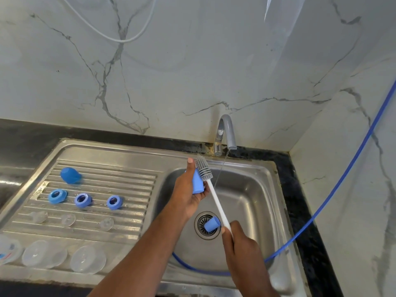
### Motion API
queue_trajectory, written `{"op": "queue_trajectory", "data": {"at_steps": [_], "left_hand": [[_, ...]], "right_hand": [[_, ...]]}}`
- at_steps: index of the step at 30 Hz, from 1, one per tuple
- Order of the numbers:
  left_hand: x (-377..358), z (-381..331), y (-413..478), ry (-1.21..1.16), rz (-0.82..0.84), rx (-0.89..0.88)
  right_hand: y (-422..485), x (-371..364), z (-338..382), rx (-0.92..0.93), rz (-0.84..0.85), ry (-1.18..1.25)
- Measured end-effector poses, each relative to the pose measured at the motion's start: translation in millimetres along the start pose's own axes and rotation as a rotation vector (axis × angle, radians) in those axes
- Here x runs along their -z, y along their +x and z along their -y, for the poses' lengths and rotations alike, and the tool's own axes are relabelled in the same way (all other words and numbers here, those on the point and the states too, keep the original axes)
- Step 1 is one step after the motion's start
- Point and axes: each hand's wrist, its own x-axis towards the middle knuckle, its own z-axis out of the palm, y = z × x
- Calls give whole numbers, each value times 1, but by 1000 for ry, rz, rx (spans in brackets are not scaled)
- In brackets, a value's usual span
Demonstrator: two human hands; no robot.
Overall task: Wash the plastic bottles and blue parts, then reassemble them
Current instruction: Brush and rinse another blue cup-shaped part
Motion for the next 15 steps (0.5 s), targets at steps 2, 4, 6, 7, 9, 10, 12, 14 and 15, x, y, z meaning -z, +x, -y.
{"op": "queue_trajectory", "data": {"at_steps": [2, 4, 6, 7, 9, 10, 12, 14, 15], "left_hand": [[0, -2, 4, -3, -31, -41], [2, -7, 8, 32, -58, -63], [3, -5, 8, 63, -79, -51], [1, -1, 6, 65, -81, -40], [-4, 9, 1, 18, -74, -7], [-5, 11, 0, -17, -80, 14], [-4, 8, 3, -71, -91, 35], [0, 1, 8, -78, -87, 16], [3, 0, 10, -65, -90, 7]], "right_hand": [[-3, -2, 1, -26, 22, -5], [-13, -7, -2, -52, 49, -49], [-15, -6, -2, -41, 47, -65], [-11, -4, 0, -32, 26, -48], [-1, 0, 4, -14, 1, -3], [2, 0, 5, -1, -5, 1], [-2, -1, 5, -19, -7, 17], [-12, -7, -3, -55, 11, 5], [-16, -7, -4, -47, 29, -24]]}}
